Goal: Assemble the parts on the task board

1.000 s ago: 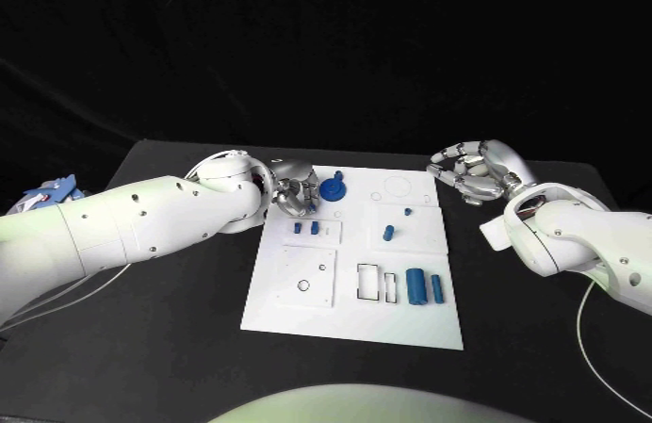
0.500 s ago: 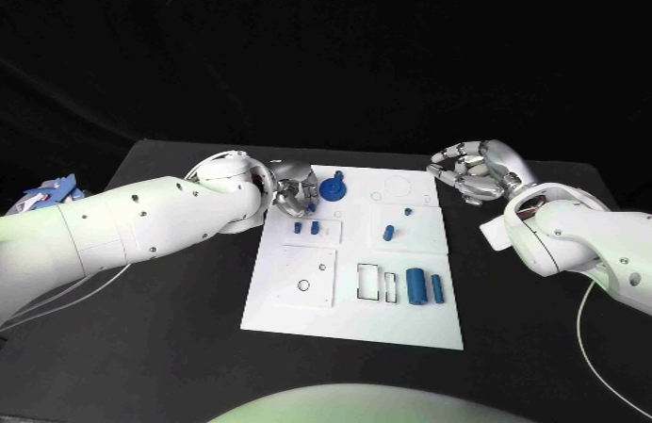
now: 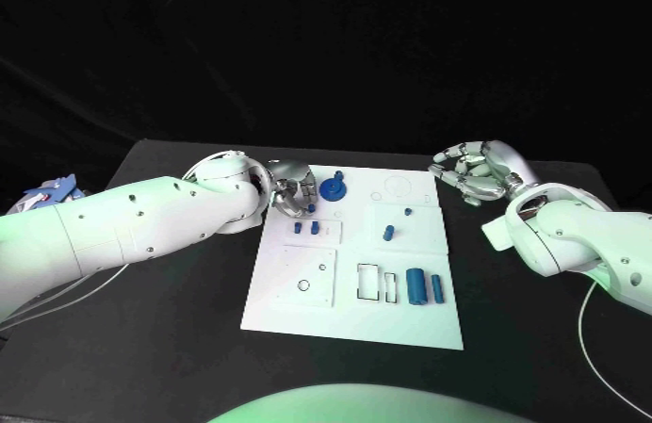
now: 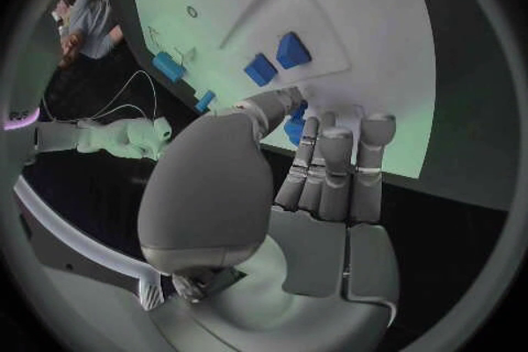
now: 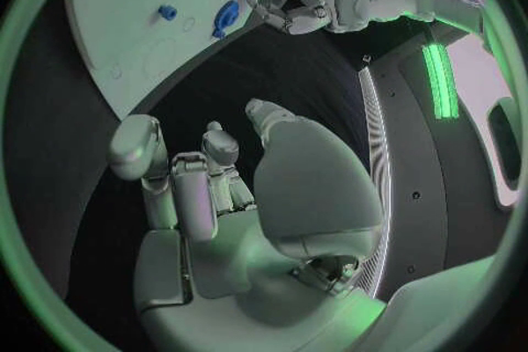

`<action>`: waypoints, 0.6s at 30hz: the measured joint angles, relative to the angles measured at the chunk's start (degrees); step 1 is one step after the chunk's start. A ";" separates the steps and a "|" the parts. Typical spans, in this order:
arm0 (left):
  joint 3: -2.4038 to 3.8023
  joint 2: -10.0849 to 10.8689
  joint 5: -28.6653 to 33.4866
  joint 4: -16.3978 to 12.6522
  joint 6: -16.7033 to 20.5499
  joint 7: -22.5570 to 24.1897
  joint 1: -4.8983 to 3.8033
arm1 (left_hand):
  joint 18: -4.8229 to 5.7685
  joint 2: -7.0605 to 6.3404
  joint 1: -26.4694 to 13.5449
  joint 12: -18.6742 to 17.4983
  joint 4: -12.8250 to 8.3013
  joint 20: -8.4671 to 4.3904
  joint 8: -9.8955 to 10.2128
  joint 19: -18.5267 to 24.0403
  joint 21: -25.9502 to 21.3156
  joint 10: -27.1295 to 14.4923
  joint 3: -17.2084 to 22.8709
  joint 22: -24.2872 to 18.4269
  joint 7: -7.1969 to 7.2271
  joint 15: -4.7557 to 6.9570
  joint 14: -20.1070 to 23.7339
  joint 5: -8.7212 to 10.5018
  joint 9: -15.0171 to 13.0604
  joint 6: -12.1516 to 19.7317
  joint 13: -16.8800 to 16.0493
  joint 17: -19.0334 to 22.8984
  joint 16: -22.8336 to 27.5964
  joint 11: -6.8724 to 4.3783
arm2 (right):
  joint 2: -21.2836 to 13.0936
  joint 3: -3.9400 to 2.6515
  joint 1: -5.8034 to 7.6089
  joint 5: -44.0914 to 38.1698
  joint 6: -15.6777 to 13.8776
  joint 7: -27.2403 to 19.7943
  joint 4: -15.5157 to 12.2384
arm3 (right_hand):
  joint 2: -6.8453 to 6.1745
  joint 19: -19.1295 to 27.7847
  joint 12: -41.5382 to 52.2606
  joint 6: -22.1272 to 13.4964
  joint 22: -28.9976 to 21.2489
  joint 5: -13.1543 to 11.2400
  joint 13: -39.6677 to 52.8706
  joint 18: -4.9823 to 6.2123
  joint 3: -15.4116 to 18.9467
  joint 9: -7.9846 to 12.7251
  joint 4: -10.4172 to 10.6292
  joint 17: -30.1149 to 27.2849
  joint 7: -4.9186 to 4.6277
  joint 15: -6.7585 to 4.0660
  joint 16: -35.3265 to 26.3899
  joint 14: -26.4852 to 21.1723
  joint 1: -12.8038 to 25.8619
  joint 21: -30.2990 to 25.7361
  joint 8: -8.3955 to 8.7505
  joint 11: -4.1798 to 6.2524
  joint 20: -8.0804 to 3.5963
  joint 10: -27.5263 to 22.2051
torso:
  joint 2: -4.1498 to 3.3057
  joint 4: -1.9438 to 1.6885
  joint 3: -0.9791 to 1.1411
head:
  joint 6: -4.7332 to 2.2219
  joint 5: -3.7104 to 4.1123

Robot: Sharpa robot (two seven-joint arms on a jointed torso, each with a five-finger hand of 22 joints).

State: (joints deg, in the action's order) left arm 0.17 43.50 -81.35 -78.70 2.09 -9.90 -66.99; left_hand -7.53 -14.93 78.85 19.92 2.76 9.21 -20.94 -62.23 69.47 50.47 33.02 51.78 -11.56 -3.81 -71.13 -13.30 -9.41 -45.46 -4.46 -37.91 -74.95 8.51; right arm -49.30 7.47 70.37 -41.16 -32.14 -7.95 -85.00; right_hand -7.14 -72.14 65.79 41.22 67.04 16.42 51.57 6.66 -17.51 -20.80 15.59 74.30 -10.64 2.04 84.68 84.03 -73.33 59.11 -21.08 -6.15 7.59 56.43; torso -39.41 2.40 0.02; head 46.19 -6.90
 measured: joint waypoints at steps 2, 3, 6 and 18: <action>0.00 0.62 0.68 -0.16 -0.08 0.01 0.00 | -0.11 0.18 0.18 0.00 0.00 -0.07 0.00 0.62 -0.37 -0.52 -0.24 -0.56 0.00 -0.04 0.46 0.00 0.00 0.00 0.00 0.63 0.24 -0.12 | -0.01 0.00 0.00 -0.04 0.11 0.14 0.21 | 0.09 1.07 -5.00 -0.27 -1.30 0.00 -6.17 0.01 -1.68 0.16 -1.15 -1.15 0.00 0.00 -0.70 0.00 -2.33 -2.11 -0.43 -0.11 -0.02 -4.39 | 0.01 0.00 -0.01 | -0.03 0.05; 0.03 0.94 1.21 -0.23 -0.11 0.05 0.00 | -1.00 0.18 0.17 0.06 0.03 0.10 0.02 2.04 -1.44 -1.44 -1.07 -1.97 0.00 -0.17 1.98 0.00 0.00 0.00 0.07 2.77 1.03 0.07 | -0.03 0.00 0.00 -0.10 0.17 0.20 0.23 | -0.03 1.15 -6.46 -0.20 -1.47 0.00 -7.75 0.01 -2.87 0.22 -1.99 -1.46 -0.02 -0.11 -0.70 -0.11 -3.59 -2.43 -0.65 -0.31 -0.10 -4.71 | 0.02 0.00 -0.01 | -0.04 0.08; 0.32 2.17 4.49 -0.38 -0.06 0.54 0.01 | -1.34 0.43 0.43 1.07 0.31 0.41 0.31 3.07 -2.41 -2.89 -3.20 -3.19 0.11 -0.41 3.29 0.00 0.00 0.51 0.07 4.66 1.33 0.22 | -0.13 0.00 0.00 -0.64 0.61 0.38 0.24 | -0.92 1.11 -9.79 2.01 -1.37 -0.65 -10.92 0.01 -6.22 0.59 -3.92 -1.64 0.00 -0.43 -0.87 -0.01 -5.60 -2.43 -1.07 -0.03 -0.14 -6.76 | 0.04 -0.01 -0.01 | -0.11 0.10; 1.02 6.07 27.70 0.12 5.81 11.40 -0.13 | -2.24 3.12 1.72 6.60 4.39 0.69 0.52 8.57 -7.76 -4.82 -9.35 -10.35 0.04 -0.56 8.03 0.00 -0.46 0.16 -0.51 12.27 2.35 0.20 | 0.00 -0.03 0.00 -12.51 5.51 2.72 0.73 | -3.75 0.93 -33.27 3.69 -1.28 -3.61 -29.71 0.01 -14.36 1.90 -9.63 -3.88 -0.26 -0.43 -2.03 -0.01 -4.48 -4.29 -2.18 -0.04 -0.32 -4.47 | 0.05 -0.02 0.01 | -0.79 1.12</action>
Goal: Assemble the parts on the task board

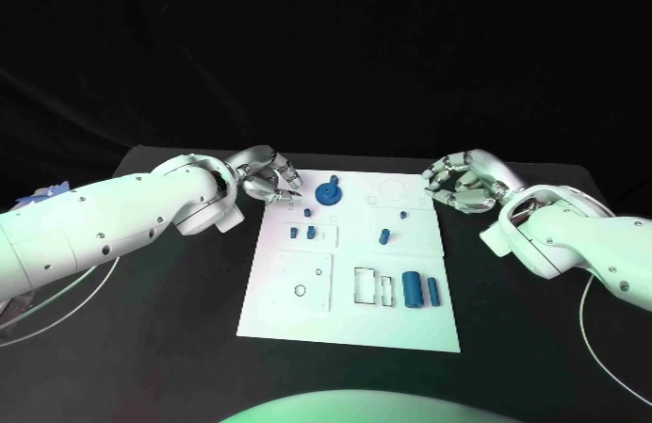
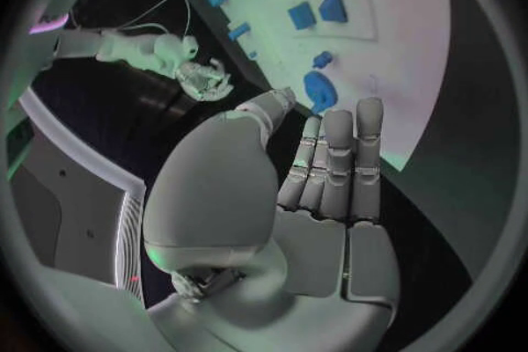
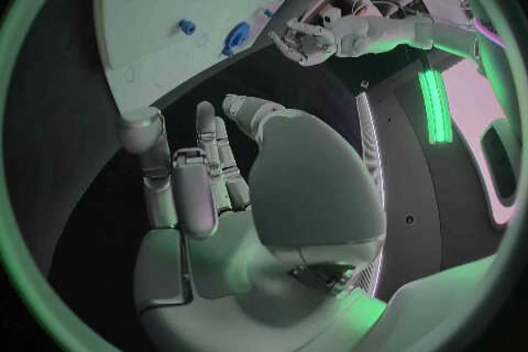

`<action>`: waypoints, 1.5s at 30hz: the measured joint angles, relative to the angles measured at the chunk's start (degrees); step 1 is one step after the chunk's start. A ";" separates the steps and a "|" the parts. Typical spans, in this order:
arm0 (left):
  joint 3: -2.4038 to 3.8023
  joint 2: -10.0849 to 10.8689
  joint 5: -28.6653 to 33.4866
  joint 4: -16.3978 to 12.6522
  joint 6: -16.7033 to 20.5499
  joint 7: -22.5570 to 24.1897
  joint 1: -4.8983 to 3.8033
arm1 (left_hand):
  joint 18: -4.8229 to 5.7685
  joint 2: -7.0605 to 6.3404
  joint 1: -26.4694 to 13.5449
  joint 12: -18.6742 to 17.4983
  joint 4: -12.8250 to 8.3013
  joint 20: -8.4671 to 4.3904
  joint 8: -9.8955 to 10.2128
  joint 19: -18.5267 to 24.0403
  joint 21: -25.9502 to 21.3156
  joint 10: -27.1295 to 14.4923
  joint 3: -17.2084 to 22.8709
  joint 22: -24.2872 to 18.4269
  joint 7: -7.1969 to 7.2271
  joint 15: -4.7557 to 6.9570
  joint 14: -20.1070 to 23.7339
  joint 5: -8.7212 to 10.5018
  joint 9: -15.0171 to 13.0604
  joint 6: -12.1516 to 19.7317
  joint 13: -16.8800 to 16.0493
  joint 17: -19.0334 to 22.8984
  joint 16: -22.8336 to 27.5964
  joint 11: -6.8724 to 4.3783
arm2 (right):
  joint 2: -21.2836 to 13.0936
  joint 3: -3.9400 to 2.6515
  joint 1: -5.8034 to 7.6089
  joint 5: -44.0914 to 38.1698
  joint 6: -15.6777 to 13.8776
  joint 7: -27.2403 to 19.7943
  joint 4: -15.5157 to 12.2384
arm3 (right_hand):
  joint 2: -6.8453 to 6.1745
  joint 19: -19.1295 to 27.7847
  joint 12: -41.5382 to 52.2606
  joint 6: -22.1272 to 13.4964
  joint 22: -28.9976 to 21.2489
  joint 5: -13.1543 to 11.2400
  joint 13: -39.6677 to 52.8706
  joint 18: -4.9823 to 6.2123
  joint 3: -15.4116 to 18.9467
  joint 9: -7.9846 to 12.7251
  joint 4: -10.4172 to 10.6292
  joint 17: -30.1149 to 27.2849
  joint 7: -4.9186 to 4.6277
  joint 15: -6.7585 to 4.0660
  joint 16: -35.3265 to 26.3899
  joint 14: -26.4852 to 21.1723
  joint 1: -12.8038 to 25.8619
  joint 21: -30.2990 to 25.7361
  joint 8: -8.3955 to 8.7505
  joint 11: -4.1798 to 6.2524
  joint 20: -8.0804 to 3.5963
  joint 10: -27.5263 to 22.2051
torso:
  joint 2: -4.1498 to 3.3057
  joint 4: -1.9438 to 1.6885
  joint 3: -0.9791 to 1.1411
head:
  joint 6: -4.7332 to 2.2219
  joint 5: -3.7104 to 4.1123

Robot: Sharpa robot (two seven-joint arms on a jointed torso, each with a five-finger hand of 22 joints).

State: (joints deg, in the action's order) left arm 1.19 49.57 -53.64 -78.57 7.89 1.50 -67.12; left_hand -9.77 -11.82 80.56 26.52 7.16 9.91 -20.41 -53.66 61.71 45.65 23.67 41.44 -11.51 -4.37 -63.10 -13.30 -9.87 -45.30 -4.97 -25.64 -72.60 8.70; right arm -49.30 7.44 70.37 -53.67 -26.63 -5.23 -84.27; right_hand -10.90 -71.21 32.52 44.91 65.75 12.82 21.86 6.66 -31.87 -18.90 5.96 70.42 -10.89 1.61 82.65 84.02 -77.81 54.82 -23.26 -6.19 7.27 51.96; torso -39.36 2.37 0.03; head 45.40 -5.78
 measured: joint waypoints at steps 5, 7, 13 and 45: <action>0.05 1.32 15.54 -0.21 1.82 6.97 -0.03 | 0.00 0.82 0.71 3.28 0.46 -0.48 -0.40 1.05 -2.32 3.48 3.55 -1.76 0.39 0.87 2.11 0.00 -0.46 -1.87 -0.44 2.44 2.60 -0.81 | 0.75 0.02 0.00 -10.42 3.85 2.56 0.23 | -0.66 0.33 -5.85 0.87 -0.08 -0.65 -4.52 0.00 -0.58 0.92 -1.65 -0.80 0.14 0.00 -0.44 0.00 0.66 -0.69 0.46 -0.05 0.33 0.06 | -0.09 0.11 -0.02 | -0.31 1.20; 0.05 1.83 22.39 -0.60 1.95 9.48 -0.02 | 0.00 0.82 0.71 4.08 0.34 -0.64 -0.56 1.15 -2.62 4.85 4.52 -2.05 0.70 0.99 2.23 0.00 -0.66 -2.58 -0.53 2.96 2.99 -1.19 | 1.10 0.02 0.00 -15.01 5.40 3.77 0.19 | -0.85 0.33 -6.91 1.37 -0.05 -0.65 -5.48 0.00 -0.64 1.12 -1.85 -0.85 0.24 0.00 -0.44 0.00 0.85 -0.69 0.68 -0.05 0.33 0.06 | -0.11 0.07 -0.03 | -0.39 1.80; 0.03 3.09 36.77 -2.28 1.68 14.94 0.07 | 0.02 0.82 0.71 4.72 0.02 -1.43 -0.90 0.93 -4.25 8.78 5.92 -3.04 1.51 1.60 2.74 0.00 -1.12 -3.79 -0.50 4.24 4.43 -2.37 | 2.30 0.02 -0.11 -26.02 8.73 7.32 0.18 | -1.19 0.32 -7.83 1.56 0.38 -0.65 -6.65 0.00 -0.72 1.28 -2.25 -0.61 0.23 0.38 -0.44 -0.06 1.19 -0.69 0.68 -0.24 0.33 0.26 | -0.12 -0.09 -0.15 | -0.53 2.93; 0.00 3.11 49.22 -5.06 0.30 21.01 0.14 | 0.02 0.58 0.47 4.93 -0.36 -1.61 -0.90 0.74 -4.63 9.76 6.29 -3.34 1.70 1.91 2.69 0.00 -1.15 -3.98 -0.57 4.59 4.77 -2.66 | 8.65 -0.15 -1.38 -39.55 12.30 14.92 4.00 | -0.87 -1.86 -8.40 4.43 3.37 -0.64 -8.63 0.00 -1.13 1.55 -2.99 1.41 0.85 0.35 0.11 -0.09 1.51 3.39 0.90 0.05 0.02 4.26 | -0.13 -0.08 -0.02 | -0.08 3.51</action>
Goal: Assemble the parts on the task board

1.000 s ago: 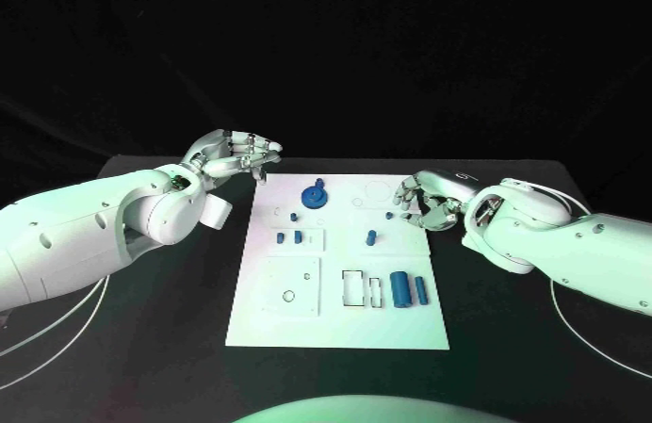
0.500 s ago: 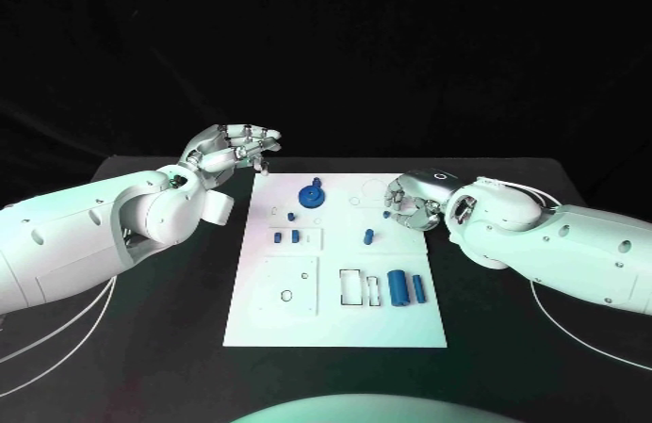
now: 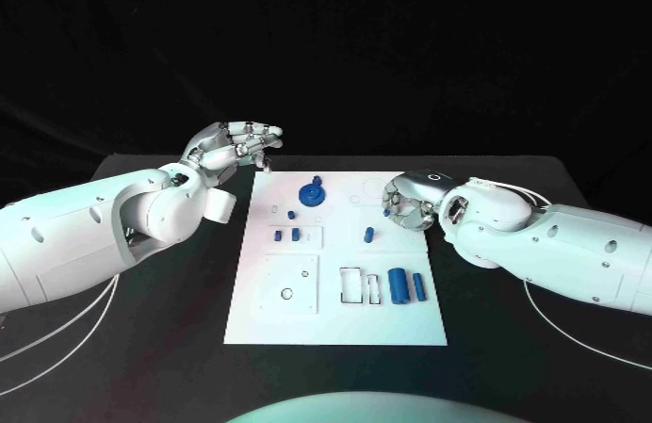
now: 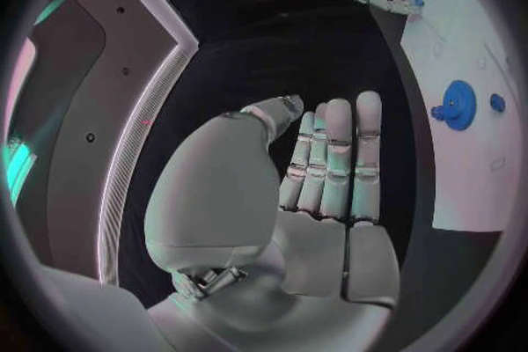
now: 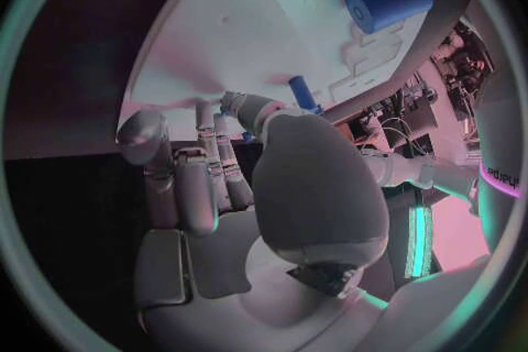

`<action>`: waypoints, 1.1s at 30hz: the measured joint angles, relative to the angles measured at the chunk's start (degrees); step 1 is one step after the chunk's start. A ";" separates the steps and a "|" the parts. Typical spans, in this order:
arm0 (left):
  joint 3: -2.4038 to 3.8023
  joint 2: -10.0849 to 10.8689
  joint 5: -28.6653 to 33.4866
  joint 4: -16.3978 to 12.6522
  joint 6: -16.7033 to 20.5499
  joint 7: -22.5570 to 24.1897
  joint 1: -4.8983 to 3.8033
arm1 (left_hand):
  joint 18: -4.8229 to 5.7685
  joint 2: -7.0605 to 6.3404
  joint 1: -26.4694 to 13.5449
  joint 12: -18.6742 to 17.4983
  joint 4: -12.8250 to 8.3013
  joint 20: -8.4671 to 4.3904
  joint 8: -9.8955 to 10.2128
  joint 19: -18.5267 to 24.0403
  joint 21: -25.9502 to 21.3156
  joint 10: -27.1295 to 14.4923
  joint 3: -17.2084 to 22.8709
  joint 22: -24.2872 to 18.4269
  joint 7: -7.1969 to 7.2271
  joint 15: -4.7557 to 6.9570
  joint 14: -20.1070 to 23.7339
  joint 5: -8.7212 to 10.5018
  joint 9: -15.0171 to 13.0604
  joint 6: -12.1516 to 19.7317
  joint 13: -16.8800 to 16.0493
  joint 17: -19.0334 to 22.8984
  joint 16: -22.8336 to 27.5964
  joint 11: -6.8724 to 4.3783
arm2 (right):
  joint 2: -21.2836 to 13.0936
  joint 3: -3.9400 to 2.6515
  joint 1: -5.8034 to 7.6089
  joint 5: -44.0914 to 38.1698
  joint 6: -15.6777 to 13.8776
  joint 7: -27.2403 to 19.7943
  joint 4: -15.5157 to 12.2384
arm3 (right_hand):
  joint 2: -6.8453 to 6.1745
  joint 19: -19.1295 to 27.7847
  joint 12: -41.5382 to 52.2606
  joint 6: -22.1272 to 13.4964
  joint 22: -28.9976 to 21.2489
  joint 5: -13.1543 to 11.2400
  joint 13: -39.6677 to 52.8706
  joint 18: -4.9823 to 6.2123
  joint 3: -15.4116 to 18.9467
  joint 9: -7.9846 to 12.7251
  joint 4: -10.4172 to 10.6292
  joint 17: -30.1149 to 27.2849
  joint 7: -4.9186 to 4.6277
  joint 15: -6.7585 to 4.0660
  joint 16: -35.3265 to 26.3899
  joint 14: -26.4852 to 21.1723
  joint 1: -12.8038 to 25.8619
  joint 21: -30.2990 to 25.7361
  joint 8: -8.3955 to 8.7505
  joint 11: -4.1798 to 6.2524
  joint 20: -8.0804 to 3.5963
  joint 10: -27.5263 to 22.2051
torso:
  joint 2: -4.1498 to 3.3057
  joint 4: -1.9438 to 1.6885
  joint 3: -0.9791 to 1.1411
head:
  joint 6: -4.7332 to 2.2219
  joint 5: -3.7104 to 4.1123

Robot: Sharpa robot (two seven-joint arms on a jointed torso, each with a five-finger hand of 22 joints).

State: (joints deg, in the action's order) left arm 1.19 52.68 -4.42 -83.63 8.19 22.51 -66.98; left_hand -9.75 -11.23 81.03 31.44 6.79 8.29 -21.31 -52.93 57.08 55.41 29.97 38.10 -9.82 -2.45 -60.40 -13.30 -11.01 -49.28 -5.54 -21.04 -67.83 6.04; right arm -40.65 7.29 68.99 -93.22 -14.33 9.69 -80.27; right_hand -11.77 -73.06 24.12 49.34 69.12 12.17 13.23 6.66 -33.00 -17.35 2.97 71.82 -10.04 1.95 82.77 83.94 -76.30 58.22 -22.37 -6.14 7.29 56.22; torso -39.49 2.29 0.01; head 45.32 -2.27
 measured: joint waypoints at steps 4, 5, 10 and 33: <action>0.00 -0.03 0.07 -0.08 -0.06 0.01 0.00 | 0.00 0.00 0.00 0.00 0.00 0.00 0.00 0.00 0.00 0.00 0.00 -0.05 0.00 0.00 0.00 0.00 0.00 0.00 0.00 0.00 0.00 0.00 | 0.26 -0.06 -0.12 -0.19 -0.19 0.11 0.26 | 0.00 -0.43 -0.15 0.46 0.37 0.00 -0.01 0.00 -0.06 0.00 -0.06 0.14 0.06 -0.22 0.22 0.22 0.00 0.38 -0.23 0.29 -0.02 0.51 | 0.01 0.03 0.02 | 0.04 -0.05; 0.00 -0.04 0.08 -0.08 -0.07 0.01 0.00 | 0.00 0.00 0.00 0.00 0.00 0.00 0.00 0.00 0.00 0.00 0.00 -0.05 0.00 0.00 0.00 0.00 0.00 0.00 0.00 0.00 0.00 0.00 | 0.27 -0.07 -0.13 -0.20 -0.21 0.12 0.27 | 0.00 -0.43 -0.16 0.46 0.39 0.00 -0.01 0.00 -0.06 0.00 -0.06 0.14 0.06 -0.22 0.22 0.22 0.00 0.45 -0.23 0.28 -0.02 0.51 | 0.01 0.03 0.02 | 0.05 -0.06; 0.00 -0.07 0.13 -0.11 -0.12 0.01 0.00 | 0.00 0.00 0.00 0.00 0.00 0.00 0.00 0.00 0.00 0.00 0.00 -0.05 0.00 0.00 0.00 0.00 0.01 0.00 0.00 0.00 0.00 0.00 | 0.49 -0.08 -0.20 -0.34 -0.42 0.27 0.44 | 0.57 -0.74 -0.16 0.95 0.84 -0.21 -0.48 0.00 -0.06 0.00 -0.38 0.27 0.31 -0.45 0.22 -0.01 -0.09 0.96 -0.48 0.57 -0.33 1.26 | 0.04 0.07 0.02 | 0.19 -0.07; 0.00 -0.06 0.11 -0.30 -0.23 -0.53 0.00 | 0.01 0.00 0.00 0.00 -0.48 -0.31 0.00 -0.31 0.00 -0.01 0.48 -0.11 0.00 0.29 -0.30 0.00 -0.04 0.00 0.01 -0.01 0.00 0.01 | 1.50 -0.04 -0.40 -1.31 -0.65 1.15 0.67 | 1.06 -1.94 0.53 2.26 2.06 -2.12 -0.25 -0.01 -0.30 -0.14 -0.94 0.58 0.84 -1.06 0.22 0.19 -0.16 2.51 -0.90 1.10 -0.73 2.95 | 0.06 0.05 -0.01 | 0.63 0.10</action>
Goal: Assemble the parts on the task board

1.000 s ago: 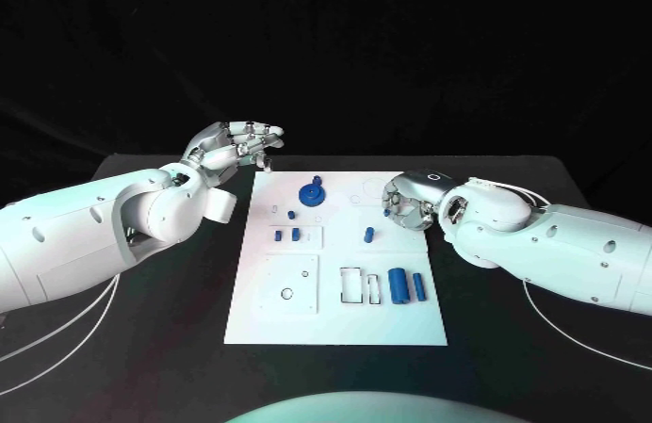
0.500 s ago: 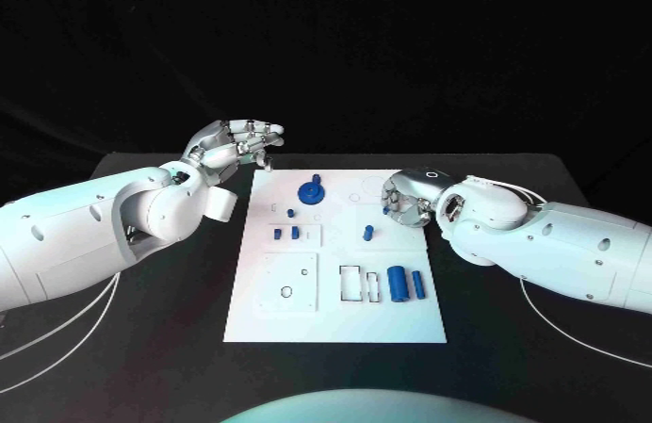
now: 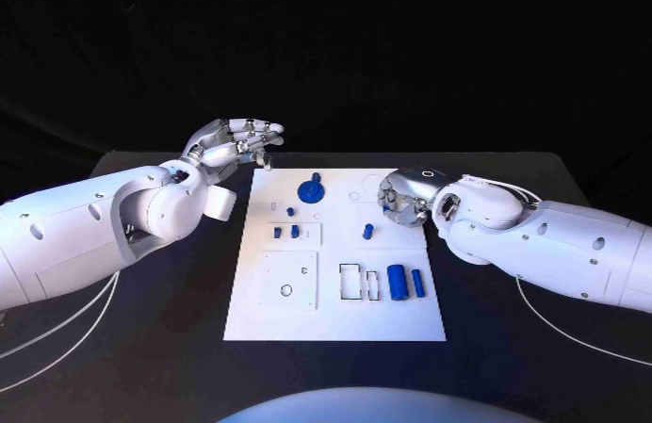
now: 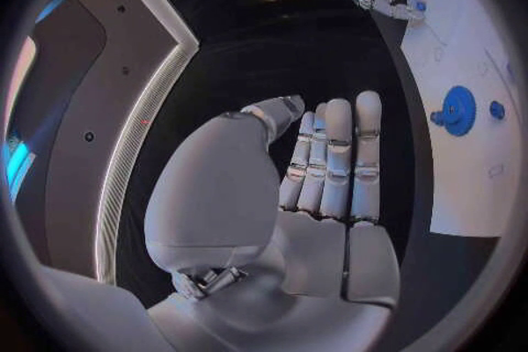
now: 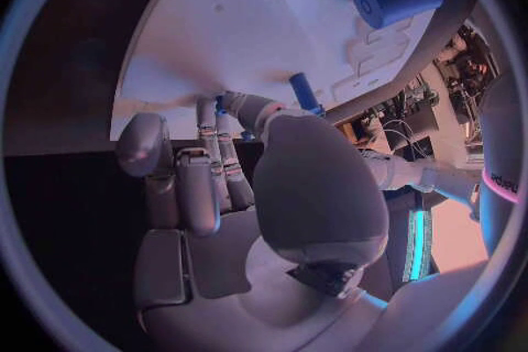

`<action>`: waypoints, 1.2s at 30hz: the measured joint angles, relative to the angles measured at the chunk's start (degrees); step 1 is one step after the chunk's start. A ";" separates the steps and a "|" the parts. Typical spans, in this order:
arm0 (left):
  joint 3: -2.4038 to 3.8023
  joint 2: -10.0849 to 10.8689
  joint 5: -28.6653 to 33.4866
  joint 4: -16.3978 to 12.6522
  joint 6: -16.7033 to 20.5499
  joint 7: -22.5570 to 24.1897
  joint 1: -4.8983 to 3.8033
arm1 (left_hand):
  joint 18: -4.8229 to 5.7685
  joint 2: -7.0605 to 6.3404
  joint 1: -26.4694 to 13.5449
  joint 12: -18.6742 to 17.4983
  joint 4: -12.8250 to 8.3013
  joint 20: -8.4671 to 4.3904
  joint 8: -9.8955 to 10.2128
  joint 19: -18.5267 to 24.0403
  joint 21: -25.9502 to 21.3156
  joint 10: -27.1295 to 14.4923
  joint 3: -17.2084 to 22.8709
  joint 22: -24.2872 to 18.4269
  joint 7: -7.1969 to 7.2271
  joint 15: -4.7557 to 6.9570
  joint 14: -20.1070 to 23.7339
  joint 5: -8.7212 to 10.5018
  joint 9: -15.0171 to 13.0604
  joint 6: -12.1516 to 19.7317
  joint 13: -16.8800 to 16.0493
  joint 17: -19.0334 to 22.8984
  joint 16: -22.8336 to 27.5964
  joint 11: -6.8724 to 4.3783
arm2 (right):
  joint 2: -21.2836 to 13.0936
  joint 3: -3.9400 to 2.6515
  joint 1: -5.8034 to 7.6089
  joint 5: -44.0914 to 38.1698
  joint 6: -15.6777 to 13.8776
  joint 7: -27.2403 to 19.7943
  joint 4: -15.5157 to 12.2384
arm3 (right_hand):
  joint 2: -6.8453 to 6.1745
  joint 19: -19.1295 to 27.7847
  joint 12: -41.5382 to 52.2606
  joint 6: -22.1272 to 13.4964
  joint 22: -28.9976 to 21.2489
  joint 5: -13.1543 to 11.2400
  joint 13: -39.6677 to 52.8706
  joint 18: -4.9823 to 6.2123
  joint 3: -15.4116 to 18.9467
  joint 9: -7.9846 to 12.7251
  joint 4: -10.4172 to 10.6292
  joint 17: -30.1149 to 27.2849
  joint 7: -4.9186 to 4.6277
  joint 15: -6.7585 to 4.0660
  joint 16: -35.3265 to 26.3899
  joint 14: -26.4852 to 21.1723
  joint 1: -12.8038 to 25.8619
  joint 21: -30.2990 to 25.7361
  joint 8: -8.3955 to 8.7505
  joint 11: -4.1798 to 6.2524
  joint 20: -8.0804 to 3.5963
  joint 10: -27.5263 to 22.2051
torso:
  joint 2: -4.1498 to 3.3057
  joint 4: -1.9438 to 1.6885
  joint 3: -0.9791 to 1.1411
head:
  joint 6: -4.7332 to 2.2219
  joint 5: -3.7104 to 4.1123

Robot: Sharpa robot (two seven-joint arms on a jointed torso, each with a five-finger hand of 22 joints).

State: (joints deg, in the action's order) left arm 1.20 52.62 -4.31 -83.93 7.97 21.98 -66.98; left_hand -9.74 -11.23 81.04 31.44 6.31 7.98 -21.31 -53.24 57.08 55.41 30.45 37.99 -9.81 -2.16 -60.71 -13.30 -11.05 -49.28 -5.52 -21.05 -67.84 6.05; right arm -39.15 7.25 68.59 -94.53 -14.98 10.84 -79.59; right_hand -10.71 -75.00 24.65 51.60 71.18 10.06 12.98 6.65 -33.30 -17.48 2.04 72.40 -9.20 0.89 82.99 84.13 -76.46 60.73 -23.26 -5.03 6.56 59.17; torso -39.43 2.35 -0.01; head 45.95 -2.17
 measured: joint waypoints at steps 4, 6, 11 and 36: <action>0.00 0.00 -0.02 0.00 -0.04 -0.11 0.00 | -0.01 0.00 0.00 0.00 0.00 0.00 0.00 0.00 0.00 0.00 0.00 0.00 0.00 0.00 0.00 0.00 0.00 0.00 0.00 0.00 0.00 0.00 | 0.01 0.02 -0.02 -0.45 0.02 0.17 -0.12 | 0.00 0.00 -0.12 0.00 0.00 -0.23 -0.06 0.00 0.16 0.00 -0.15 0.02 0.00 0.00 0.00 0.00 0.00 0.00 0.00 -0.01 0.00 0.01 | 0.01 0.01 -0.01 | 0.05 0.01; 0.00 0.01 -0.04 0.00 -0.06 -0.16 0.00 | 0.00 0.00 0.00 0.00 0.00 0.00 0.00 0.00 0.00 0.00 0.00 0.00 0.00 0.00 0.00 0.00 0.00 0.00 0.00 0.00 0.00 0.00 | 0.03 0.03 -0.02 -0.72 0.04 0.31 -0.19 | 0.00 0.00 -0.12 0.00 0.00 -0.23 -0.09 0.00 0.16 0.00 -0.15 0.02 0.00 0.00 0.00 0.00 0.00 -0.01 0.00 -0.02 0.00 0.02 | 0.01 0.01 -0.01 | 0.05 0.01; 0.00 0.01 -0.09 0.00 -0.12 -0.32 0.00 | 0.00 0.00 0.00 0.00 0.00 0.00 0.00 0.00 0.00 0.00 0.00 0.00 0.00 0.00 0.00 0.00 0.01 0.00 0.01 -0.05 0.00 0.00 | 0.10 0.04 -0.04 -1.39 0.12 0.66 -0.22 | 0.00 0.00 -0.12 0.00 0.12 -0.23 -0.11 0.00 0.16 0.01 -0.15 -0.20 0.00 0.00 0.00 0.00 0.00 -0.01 0.00 -0.10 0.00 0.10 | 0.02 0.01 -0.01 | 0.05 0.04; 0.00 -0.04 -0.62 0.03 -0.22 -1.76 0.00 | 0.00 0.00 0.00 -0.35 -0.15 0.00 0.22 0.00 -0.22 -0.52 0.15 -0.13 -0.42 -0.01 0.00 0.00 0.02 0.43 0.07 -0.09 0.00 0.52 | 0.72 0.11 -0.34 -4.91 -0.32 2.46 -0.33 | 2.61 -1.74 0.05 3.99 2.83 -2.34 0.19 0.00 -2.60 -0.90 -2.91 -0.20 1.53 -1.43 -0.01 -0.20 -0.59 3.28 -2.18 0.98 -1.32 3.13 | 0.01 0.05 0.04 | 0.35 0.20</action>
State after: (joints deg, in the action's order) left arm 1.20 52.57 -4.93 -83.90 7.74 20.22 -66.98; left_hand -9.74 -11.23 81.04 31.09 6.16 7.99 -21.09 -53.24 56.86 54.88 30.60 37.86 -10.23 -2.17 -60.70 -13.30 -11.03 -48.85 -5.45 -21.14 -67.84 6.57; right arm -38.43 7.36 68.25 -99.45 -15.30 13.30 -79.93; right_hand -8.10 -76.75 24.70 55.59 74.02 7.72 13.17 6.65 -35.90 -18.38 -0.87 72.20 -7.68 -0.54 82.98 83.92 -77.05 64.00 -25.44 -4.05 5.24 62.30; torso -39.42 2.40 0.04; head 46.30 -1.97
